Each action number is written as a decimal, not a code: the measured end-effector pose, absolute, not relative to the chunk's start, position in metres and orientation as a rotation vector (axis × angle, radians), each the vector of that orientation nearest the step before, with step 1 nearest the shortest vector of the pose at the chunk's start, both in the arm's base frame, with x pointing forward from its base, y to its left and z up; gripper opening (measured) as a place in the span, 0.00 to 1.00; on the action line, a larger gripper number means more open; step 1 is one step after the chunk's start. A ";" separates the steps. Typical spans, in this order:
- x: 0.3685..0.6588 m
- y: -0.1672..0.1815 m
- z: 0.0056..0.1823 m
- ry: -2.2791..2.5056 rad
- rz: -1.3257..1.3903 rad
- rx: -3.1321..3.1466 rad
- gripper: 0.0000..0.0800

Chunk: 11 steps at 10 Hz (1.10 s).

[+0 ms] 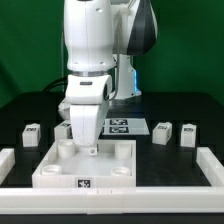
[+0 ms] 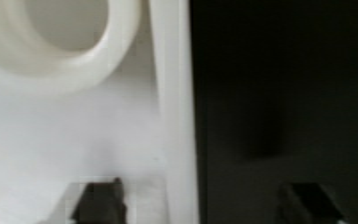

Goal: Assemble one leg

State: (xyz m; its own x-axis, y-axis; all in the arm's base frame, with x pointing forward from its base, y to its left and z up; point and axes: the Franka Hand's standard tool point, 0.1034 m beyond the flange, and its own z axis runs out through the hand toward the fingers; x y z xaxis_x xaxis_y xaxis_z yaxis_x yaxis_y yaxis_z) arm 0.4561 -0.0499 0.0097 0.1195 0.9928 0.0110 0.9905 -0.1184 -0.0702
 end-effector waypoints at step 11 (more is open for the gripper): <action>0.460 -0.048 0.011 -2.058 0.045 -2.304 0.08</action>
Offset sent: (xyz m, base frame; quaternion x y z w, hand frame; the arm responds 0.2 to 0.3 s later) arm 0.0000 0.0000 0.0000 0.0000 0.0000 0.0000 1.0000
